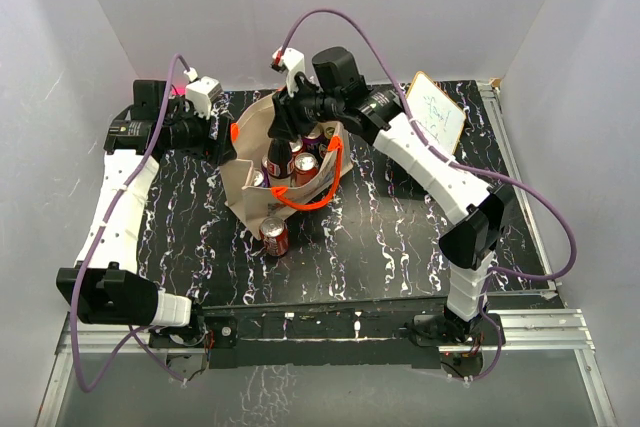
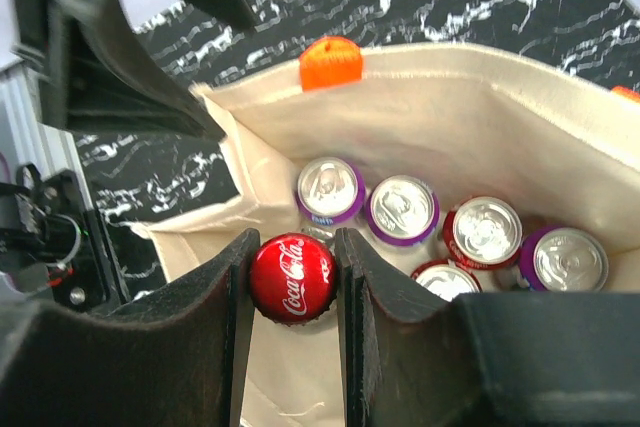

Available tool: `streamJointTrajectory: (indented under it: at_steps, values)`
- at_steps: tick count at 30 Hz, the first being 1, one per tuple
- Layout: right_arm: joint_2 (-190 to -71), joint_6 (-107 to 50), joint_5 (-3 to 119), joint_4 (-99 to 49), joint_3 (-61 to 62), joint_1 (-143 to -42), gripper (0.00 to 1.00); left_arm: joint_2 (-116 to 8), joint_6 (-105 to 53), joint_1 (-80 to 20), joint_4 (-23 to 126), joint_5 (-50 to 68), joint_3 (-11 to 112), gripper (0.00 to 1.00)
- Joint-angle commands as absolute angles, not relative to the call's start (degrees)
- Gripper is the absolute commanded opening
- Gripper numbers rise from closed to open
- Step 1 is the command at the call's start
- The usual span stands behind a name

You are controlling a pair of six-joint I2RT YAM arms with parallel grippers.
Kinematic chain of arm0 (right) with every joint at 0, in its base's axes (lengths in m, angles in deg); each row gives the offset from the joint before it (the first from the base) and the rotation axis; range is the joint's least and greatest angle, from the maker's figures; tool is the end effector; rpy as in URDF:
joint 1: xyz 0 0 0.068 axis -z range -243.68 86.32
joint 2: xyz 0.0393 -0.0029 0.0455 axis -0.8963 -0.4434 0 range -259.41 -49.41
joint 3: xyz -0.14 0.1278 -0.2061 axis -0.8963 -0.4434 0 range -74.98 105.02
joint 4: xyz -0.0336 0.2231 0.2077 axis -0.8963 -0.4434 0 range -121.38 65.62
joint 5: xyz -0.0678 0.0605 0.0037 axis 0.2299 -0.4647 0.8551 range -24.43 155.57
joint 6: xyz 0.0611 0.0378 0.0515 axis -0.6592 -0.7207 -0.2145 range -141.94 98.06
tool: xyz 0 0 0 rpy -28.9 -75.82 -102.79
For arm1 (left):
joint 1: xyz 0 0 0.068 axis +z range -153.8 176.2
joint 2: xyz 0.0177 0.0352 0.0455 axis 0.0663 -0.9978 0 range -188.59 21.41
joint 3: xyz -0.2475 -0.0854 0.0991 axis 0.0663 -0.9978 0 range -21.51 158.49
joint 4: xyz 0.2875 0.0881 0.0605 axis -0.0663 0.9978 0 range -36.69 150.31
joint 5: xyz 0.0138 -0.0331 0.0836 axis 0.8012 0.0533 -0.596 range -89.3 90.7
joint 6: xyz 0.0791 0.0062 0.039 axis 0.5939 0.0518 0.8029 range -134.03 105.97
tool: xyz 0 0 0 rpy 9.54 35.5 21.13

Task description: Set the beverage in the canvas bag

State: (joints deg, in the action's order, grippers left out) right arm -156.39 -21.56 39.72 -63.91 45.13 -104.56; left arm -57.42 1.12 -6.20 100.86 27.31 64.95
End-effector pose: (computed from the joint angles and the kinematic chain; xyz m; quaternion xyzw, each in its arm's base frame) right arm 0.3559 0.3534 0.4337 -0.4021 0.7337 0.3561 0.4161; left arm 0.3587 -0.0502 0.3855 0.2308 0.8565 -0.1614 0.4325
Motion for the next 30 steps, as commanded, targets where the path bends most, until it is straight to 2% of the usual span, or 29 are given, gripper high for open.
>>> streamJointTrajectory:
  at_steps: [1, 30]
  values:
    - [-151.27, -19.32, 38.67, -54.93, 44.71, -104.90, 0.08, -56.02, 0.78, -5.83, 100.34, 30.21, 64.24, 0.80]
    - [-151.02, -4.31, 44.44, -53.56, 30.43, -105.70, 0.08, -56.07, -0.15, -5.34, 98.69, 34.51, 62.05, 0.81]
